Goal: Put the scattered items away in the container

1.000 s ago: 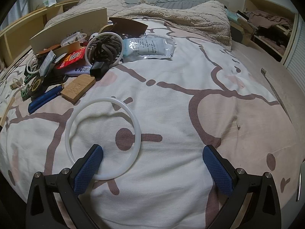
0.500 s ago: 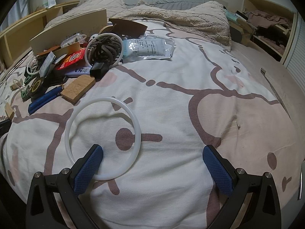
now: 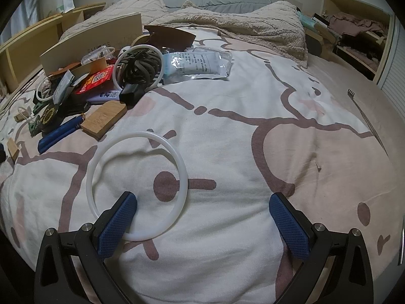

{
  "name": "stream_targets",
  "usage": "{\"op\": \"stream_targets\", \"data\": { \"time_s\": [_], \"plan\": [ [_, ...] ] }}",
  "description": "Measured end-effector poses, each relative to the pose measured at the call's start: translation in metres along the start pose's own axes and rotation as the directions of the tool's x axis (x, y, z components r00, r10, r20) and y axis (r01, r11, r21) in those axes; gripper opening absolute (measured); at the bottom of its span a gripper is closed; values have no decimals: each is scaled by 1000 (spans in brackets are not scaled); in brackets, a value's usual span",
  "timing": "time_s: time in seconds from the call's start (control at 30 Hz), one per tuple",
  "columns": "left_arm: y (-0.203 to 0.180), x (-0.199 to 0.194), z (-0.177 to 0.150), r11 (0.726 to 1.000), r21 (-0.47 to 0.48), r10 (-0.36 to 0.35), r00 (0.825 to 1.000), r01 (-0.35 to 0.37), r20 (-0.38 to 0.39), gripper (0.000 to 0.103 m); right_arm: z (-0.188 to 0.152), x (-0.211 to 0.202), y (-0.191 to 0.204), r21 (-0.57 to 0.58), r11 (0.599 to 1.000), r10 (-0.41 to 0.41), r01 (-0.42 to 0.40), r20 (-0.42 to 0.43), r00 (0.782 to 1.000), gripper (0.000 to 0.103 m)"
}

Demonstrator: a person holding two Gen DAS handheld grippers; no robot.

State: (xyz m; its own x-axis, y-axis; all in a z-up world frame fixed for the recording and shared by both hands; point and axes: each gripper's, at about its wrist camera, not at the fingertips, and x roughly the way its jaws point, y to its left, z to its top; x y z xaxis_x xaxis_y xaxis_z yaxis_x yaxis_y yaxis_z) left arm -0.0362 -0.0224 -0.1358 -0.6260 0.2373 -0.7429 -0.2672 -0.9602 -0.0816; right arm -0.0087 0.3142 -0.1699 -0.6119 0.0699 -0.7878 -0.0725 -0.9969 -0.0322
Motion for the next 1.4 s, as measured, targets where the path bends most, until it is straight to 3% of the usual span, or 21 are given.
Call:
{"op": "stream_targets", "data": {
  "time_s": [0.07, 0.2, 0.63, 1.0, 1.27, 1.4],
  "plan": [
    [7, 1, 5, 1000, 19, 10, 1000, -10, 3, 74, 0, 0, 0, 1, 1000, 1, -1, 1, 1000, 103],
    [12, 5, 10, 998, 49, 28, 1000, -28, 9, 89, 0, 1, 1, 3, 1000, 0, 0, 6, 1000, 103],
    [10, 23, 10, 999, 48, -20, 999, 21, -25, 90, -1, 1, -1, 10, 1000, 9, -9, 24, 1000, 103],
    [10, 21, 8, 998, -2, -66, 998, 66, 0, 101, 2, -5, -7, 38, 997, 59, -60, 35, 998, 103],
    [9, 22, 8, 998, 6, -58, 998, 58, -4, 103, 10, -13, -1, 57, 989, 135, -137, 41, 990, 103],
    [9, 22, 6, 998, 7, -65, 998, 65, 0, 103, 12, -13, 12, 16, 991, 135, -135, 40, 990, 103]
  ]
}}
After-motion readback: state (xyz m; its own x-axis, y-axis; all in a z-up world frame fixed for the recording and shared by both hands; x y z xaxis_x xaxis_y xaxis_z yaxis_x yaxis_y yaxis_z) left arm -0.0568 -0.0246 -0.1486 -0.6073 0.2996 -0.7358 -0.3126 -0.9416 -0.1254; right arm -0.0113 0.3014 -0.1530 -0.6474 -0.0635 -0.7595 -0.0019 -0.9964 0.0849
